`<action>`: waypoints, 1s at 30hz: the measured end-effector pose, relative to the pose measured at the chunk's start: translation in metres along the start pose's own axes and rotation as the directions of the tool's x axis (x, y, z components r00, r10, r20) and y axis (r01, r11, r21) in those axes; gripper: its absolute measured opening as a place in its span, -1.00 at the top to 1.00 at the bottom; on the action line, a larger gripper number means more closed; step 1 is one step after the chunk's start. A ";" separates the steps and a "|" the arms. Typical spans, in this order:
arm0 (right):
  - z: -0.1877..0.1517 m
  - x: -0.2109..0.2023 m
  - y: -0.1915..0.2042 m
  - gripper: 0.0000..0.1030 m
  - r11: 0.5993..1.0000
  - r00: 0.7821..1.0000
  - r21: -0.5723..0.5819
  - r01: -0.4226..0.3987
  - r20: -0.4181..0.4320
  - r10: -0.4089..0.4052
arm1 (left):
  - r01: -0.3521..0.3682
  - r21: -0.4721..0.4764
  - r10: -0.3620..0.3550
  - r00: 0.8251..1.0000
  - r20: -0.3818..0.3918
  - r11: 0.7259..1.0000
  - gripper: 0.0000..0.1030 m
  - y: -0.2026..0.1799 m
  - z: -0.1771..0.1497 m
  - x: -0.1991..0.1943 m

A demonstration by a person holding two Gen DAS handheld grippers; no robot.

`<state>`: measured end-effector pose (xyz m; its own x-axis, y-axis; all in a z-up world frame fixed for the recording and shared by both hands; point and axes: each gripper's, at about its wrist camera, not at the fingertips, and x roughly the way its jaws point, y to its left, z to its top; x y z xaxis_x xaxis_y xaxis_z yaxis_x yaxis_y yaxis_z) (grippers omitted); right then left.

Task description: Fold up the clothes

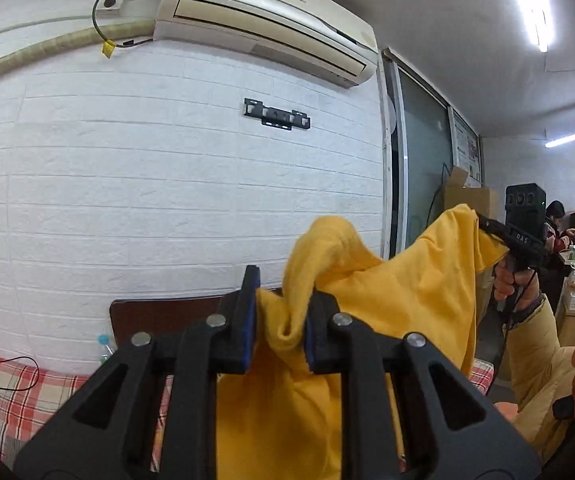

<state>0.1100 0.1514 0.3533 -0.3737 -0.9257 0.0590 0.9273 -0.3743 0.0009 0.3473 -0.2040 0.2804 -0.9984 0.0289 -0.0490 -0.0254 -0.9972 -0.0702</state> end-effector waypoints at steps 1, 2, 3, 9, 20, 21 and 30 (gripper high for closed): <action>-0.010 0.013 -0.011 0.84 1.000 1.000 0.021 0.004 -0.026 -0.003 | 0.003 -0.027 -0.004 1.000 -0.027 1.000 0.60 0.009 -0.005 0.012; -0.028 0.029 -0.024 0.84 0.998 0.998 0.054 0.011 -0.069 -0.007 | 0.006 -0.054 -0.009 0.998 -0.059 0.999 0.60 0.017 -0.013 0.027; -0.048 0.046 -0.038 0.84 0.996 0.993 0.090 0.020 -0.115 -0.009 | 0.010 -0.085 -0.019 0.994 -0.110 0.996 0.60 0.022 -0.031 0.046; -0.207 0.141 -0.115 0.84 0.960 0.853 0.213 0.182 -0.520 -0.046 | -0.061 -0.258 -0.093 0.833 -0.546 0.964 0.60 0.056 -0.209 0.169; -0.387 0.173 -0.164 0.78 0.913 0.569 0.265 0.310 -0.821 0.045 | -0.110 -0.252 -0.105 0.697 -0.709 0.962 -0.39 0.070 -0.319 0.215; -0.385 0.174 -0.167 0.76 0.911 0.571 0.276 0.307 -0.819 0.056 | -0.103 -0.229 -0.097 0.690 -0.717 0.968 -0.41 0.070 -0.319 0.217; -0.393 0.193 -0.169 0.75 0.903 0.564 0.327 0.279 -0.817 0.121 | 0.011 -0.259 -0.214 0.600 -0.771 0.966 0.63 0.067 -0.351 0.257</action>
<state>-0.1273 0.0143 -0.0276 -0.1155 -0.6128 -0.7818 0.7396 -0.5785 0.3441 0.1067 -0.2389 -0.0863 -0.5547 0.2835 -0.7823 -0.0227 -0.9450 -0.3264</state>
